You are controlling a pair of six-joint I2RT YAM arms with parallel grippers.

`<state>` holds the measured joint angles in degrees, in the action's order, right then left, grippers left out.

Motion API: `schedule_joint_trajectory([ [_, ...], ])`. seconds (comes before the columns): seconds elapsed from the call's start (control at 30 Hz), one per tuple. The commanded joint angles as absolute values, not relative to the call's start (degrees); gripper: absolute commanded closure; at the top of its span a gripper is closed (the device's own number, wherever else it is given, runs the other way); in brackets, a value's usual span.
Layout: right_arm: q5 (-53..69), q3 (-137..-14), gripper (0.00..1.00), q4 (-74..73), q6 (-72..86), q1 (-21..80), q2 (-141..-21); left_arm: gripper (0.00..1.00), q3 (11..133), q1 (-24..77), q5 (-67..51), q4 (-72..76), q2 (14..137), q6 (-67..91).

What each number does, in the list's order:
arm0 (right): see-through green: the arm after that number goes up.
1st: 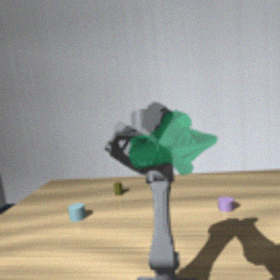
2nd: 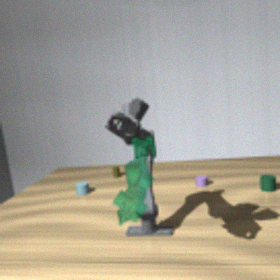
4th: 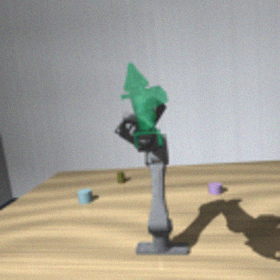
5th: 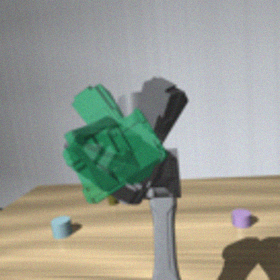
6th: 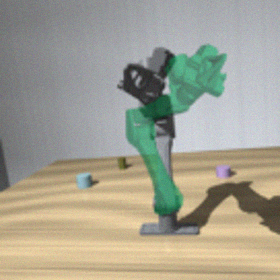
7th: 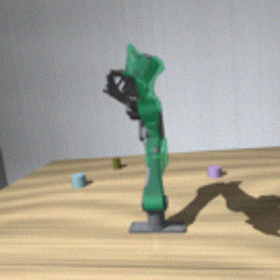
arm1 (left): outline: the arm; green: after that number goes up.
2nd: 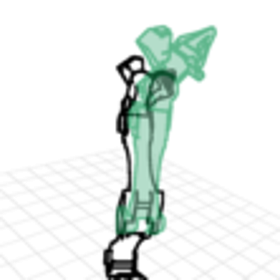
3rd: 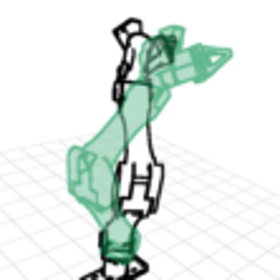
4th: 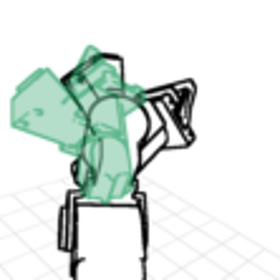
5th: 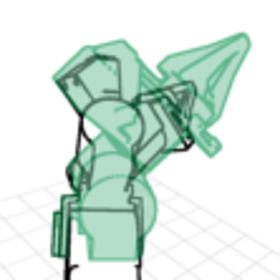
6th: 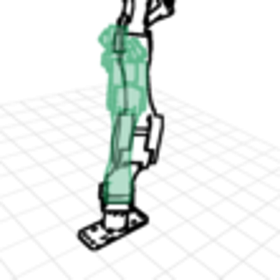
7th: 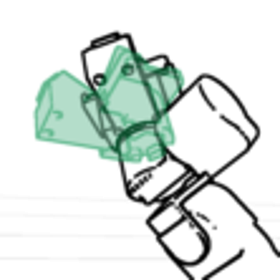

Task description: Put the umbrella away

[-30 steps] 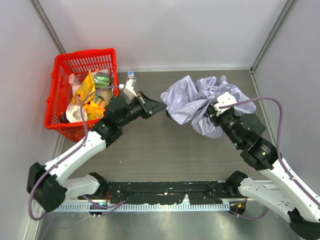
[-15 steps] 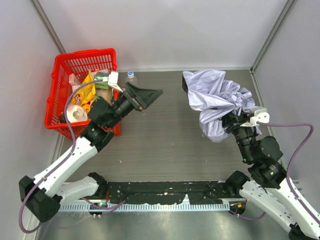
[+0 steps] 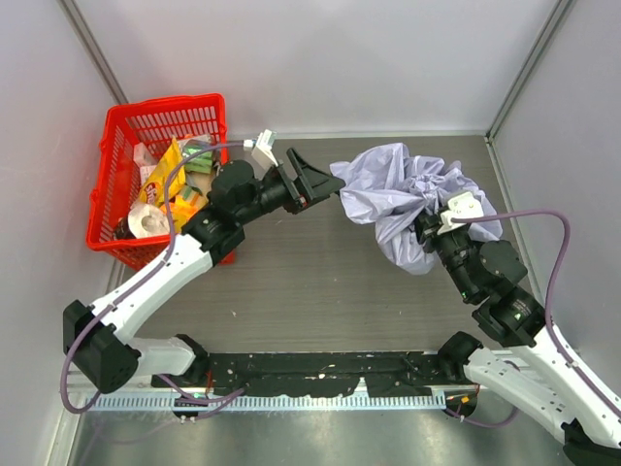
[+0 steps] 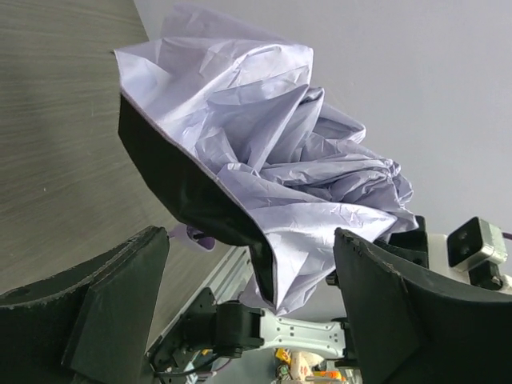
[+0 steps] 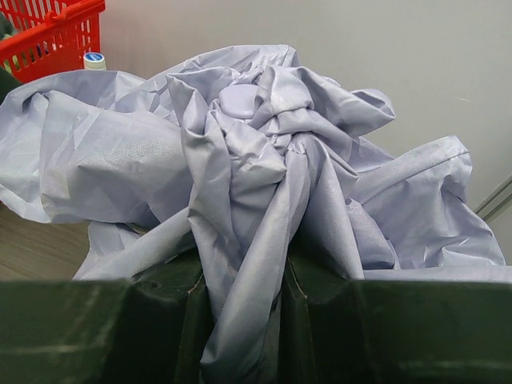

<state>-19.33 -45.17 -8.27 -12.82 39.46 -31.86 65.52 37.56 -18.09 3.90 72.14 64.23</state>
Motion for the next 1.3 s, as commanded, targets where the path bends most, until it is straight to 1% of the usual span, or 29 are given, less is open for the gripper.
schedule_joint_trajectory([
  [0.0, -17.4, -49.66, 1.0, -3.87, -16.17, 39.46, -33.04, 0.15, 69.51, 38.84, -19.07, 2.37, 74.17, 61.88],
  [0.03, -17.4, -49.75, 1.0, -3.69, -16.26, 39.55, -33.13, 0.16, 70.13, 39.37, -19.33, 2.37, 74.79, 61.27],
  [0.1, -17.58, -49.75, 0.99, -3.08, -16.35, 39.46, -33.22, 0.24, 71.89, 39.99, -19.42, 0.8, 76.19, 59.51],
  [0.17, -17.14, -49.92, 0.99, -2.81, -16.08, 39.46, -33.31, 0.38, 72.6, 40.17, -19.42, 0.18, 77.08, 58.54],
  [0.2, -17.14, -50.18, 1.0, -2.73, -15.82, 39.46, -33.57, 0.49, 72.42, 40.08, -19.34, 0.18, 77.17, 58.36],
  [0.27, -18.71, -50.1, 1.0, -2.46, -14.95, 39.38, -33.92, 0.76, 71.29, 39.99, -18.99, 1.75, 76.56, 58.18],
  [0.3, -20.03, -49.75, 1.0, -1.59, -14.42, 39.46, -33.84, 0.88, 70.5, 39.9, -18.11, 2.8, 75.6, 57.66],
  [0.37, -23.37, -48.61, 1.0, -0.45, -11.35, 39.38, -32.87, 0.99, 66.55, 39.9, -15.57, 7.62, 72.26, 56.61],
  [0.4, -25.38, -47.21, 0.99, 1.82, -8.12, 39.38, -31.48, 1.0, 64.36, 39.9, -14.51, 10.95, 70.51, 56.51],
  [0.53, -31.45, -42.12, 1.0, 7.64, 4.44, 39.38, -26.04, 1.0, 53.73, 39.9, -10.39, 28.27, 64.88, 58.27],
  [0.63, -31.12, -40.17, 1.0, 9.66, 10.35, 39.46, -22.25, 1.0, 48.18, 39.64, -6.87, 36.9, 61.62, 58.71],
  [0.7, -27.96, -39.9, 1.0, 8.89, 11.59, 39.46, -19.78, 1.0, 46.24, 38.85, -4.85, 35.78, 59.69, 59.23],
  [0.77, -25.51, -42.0, 0.99, 5.55, 11.43, 39.46, -19.95, 1.0, 46.58, 38.06, -4.22, 32.36, 58.63, 58.98],
  [0.83, -26.18, -44.54, 1.0, 0.46, 9.85, 39.46, -20.74, 0.96, 49.03, 37.44, -4.74, 26.05, 58.27, 57.05],
  [0.9, -27.59, -46.22, 1.0, -2.89, 7.49, 39.46, -21.09, 0.87, 52.28, 36.83, -4.75, 17.88, 58.18, 54.33],
  [0.93, -27.77, -46.93, 1.0, -5.08, 6.6, 39.46, -21.44, 0.88, 53.43, 36.57, -5.27, 15.58, 58.18, 53.27],
  [0.97, -27.43, -48.59, 1.0, -5.71, 5.2, 39.46, -22.05, 0.8, 54.05, 36.39, -7.45, 15.47, 58.71, 52.83],
  [1.0, -26.81, -49.3, 1.0, -7.28, 4.49, 39.46, -22.58, 0.68, 54.84, 36.3, -9.04, 15.21, 59.32, 52.91],
  [1.07, -26.72, -52.98, 1.0, -11.13, 0.55, 39.46, -25.82, 0.45, 58.95, 35.6, -11.24, 8.92, 61.08, 52.56],
  [1.13, -26.28, -58.95, 1.0, -17.72, -4.36, 39.38, -31.88, 0.44, 61.34, 35.51, -11.78, 1.79, 61.61, 49.94],
  [1.17, -27.24, -62.54, 0.99, -20.1, -6.22, 39.46, -37.04, 0.44, 61.26, 35.51, -11.43, 0.98, 61.26, 49.23],
  [1.2, -30.55, -65.71, 1.0, -25.96, -10.24, 39.55, -40.4, 0.44, 60.39, 35.51, -10.73, 0.79, 60.56, 48.7],
  [1.23, -33.11, -71.48, 1.0, -28.28, -11.94, 39.46, -46.17, 0.44, 59.25, 35.33, -10.11, 0.7, 59.51, 48.52],
  [1.27, -36.27, -73.8, 0.99, -32.39, -15.69, 39.38, -49.28, 0.44, 58.28, 35.25, -9.67, 0.79, 58.28, 48.43],
])
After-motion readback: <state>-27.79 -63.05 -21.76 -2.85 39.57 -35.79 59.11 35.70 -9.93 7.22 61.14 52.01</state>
